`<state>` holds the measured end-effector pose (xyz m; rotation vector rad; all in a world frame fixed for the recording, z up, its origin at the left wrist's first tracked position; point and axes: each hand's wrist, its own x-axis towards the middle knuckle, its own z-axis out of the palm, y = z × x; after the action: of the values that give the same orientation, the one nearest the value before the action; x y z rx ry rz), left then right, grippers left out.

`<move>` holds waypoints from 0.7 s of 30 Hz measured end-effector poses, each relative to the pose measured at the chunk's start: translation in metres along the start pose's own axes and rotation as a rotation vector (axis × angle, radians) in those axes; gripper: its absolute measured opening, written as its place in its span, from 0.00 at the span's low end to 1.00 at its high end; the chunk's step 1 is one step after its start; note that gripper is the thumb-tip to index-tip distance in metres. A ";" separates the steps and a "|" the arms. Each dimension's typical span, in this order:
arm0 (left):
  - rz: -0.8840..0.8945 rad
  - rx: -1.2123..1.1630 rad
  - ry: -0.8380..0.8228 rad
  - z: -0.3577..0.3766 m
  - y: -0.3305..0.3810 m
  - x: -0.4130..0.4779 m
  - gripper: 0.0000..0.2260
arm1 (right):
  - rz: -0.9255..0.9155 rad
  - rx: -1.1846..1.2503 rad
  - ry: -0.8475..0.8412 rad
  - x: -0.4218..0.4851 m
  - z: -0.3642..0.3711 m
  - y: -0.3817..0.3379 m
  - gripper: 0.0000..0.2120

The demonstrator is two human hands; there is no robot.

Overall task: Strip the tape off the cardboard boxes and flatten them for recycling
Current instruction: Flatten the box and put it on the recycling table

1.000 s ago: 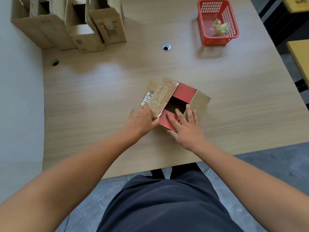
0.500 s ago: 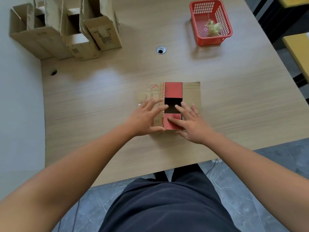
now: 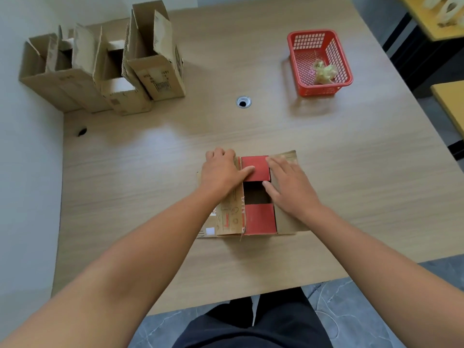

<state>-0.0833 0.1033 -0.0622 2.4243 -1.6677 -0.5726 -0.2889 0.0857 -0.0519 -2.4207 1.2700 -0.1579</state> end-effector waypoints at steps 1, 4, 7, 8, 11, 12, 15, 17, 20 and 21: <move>-0.013 0.013 -0.014 0.000 0.001 0.005 0.30 | 0.006 -0.041 -0.042 0.012 0.002 0.001 0.32; 0.025 0.028 -0.034 -0.007 0.004 0.018 0.19 | -0.007 -0.128 -0.113 0.041 0.012 0.004 0.34; 0.112 0.063 -0.107 -0.015 0.005 0.025 0.09 | 0.005 -0.150 -0.192 0.050 0.025 0.006 0.38; 0.129 0.090 -0.126 -0.015 0.007 0.024 0.08 | 0.001 -0.153 -0.200 0.050 0.030 0.006 0.39; 0.121 0.167 -0.128 -0.014 0.013 0.019 0.09 | -0.007 -0.129 -0.186 0.048 0.037 0.007 0.38; 0.097 0.195 -0.120 -0.013 0.015 0.016 0.09 | -0.017 -0.120 -0.187 0.047 0.038 0.007 0.38; 0.042 0.207 -0.116 -0.014 0.023 0.013 0.09 | -0.047 -0.124 -0.173 0.046 0.036 0.009 0.36; -0.005 0.163 -0.087 -0.013 0.025 0.009 0.09 | -0.054 -0.118 -0.145 0.045 0.036 0.010 0.35; -0.121 0.056 0.003 -0.007 0.029 -0.004 0.10 | -0.065 -0.098 -0.126 0.044 0.036 0.008 0.32; -0.163 0.011 0.043 -0.004 0.031 -0.008 0.09 | -0.072 -0.096 -0.121 0.045 0.037 0.008 0.32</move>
<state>-0.1112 0.0990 -0.0469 2.5775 -1.4701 -0.5293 -0.2589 0.0562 -0.0928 -2.5170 1.1625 0.0292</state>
